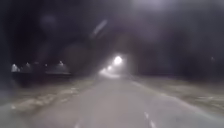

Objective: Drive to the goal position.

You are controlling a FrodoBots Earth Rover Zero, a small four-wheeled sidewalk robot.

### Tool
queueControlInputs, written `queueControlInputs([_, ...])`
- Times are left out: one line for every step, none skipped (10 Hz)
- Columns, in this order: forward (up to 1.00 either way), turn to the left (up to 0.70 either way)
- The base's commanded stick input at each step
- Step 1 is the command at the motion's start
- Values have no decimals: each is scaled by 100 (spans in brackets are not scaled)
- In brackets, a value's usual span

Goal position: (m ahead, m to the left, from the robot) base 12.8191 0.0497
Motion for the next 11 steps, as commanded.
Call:
queueControlInputs([100,-6])
queueControlInputs([100,-3])
queueControlInputs([100,-1])
queueControlInputs([100,0])
queueControlInputs([100,0])
queueControlInputs([100,0])
queueControlInputs([100,0])
queueControlInputs([100,0])
queueControlInputs([100,0])
queueControlInputs([100,0])
queueControlInputs([100,0])
